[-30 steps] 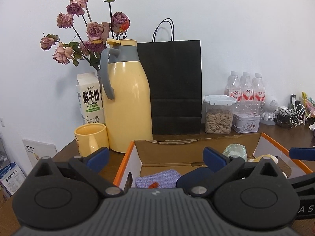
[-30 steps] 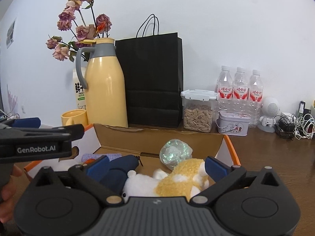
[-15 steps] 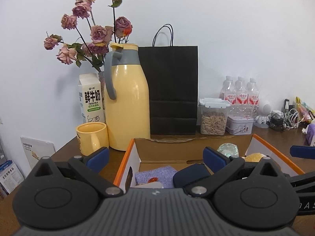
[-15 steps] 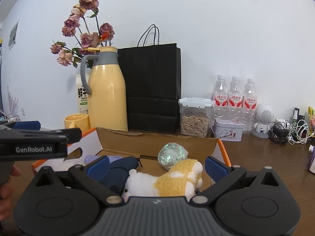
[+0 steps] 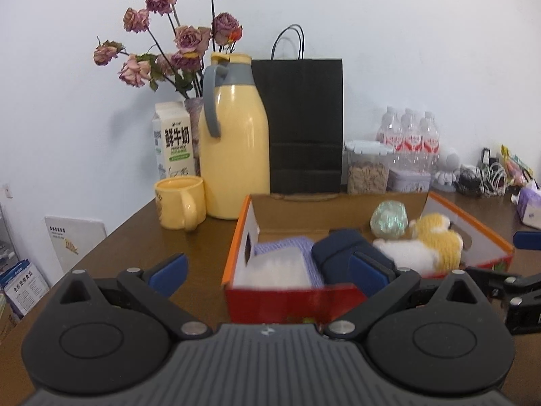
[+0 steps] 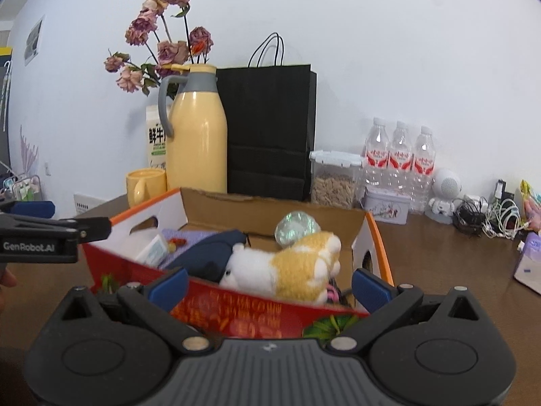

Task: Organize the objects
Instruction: 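Withdraw both grippers from the box toward the loose items, then move the right gripper to the black cable coil and grasp it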

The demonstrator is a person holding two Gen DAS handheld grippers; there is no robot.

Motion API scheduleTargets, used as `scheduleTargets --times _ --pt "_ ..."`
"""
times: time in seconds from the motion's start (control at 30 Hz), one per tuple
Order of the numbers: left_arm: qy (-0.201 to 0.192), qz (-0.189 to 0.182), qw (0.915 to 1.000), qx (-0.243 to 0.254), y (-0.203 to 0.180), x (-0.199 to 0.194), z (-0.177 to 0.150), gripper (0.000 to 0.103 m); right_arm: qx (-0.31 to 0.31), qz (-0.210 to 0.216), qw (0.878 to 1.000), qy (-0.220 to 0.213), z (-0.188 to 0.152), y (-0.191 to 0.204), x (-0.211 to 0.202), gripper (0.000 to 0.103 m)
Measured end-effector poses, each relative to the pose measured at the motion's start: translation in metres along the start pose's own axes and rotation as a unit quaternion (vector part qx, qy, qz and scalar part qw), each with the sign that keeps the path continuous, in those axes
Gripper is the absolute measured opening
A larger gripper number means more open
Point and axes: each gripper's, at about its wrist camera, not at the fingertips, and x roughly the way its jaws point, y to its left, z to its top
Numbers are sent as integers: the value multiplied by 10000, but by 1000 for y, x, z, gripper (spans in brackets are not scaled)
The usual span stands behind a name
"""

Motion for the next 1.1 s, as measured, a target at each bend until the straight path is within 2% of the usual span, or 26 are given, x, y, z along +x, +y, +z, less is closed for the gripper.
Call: scheduleTargets --times 0.1,0.33,0.63,1.0,1.1 --pt "128 51 9999 35 4 -6 -8 103 -3 13 9999 118 -8 1 -4 103" --pt "163 58 9998 72 10 -17 -23 103 -22 68 9992 406 -24 5 -7 103" --pt "398 81 9992 70 10 -10 -38 103 -24 58 9976 692 -34 6 -3 103" --pt "480 -11 9988 -16 13 -4 -44 103 137 -4 9958 908 -40 2 7 103" --pt "521 -19 9986 -76 14 -2 -45 103 139 100 9953 953 -42 3 9 98"
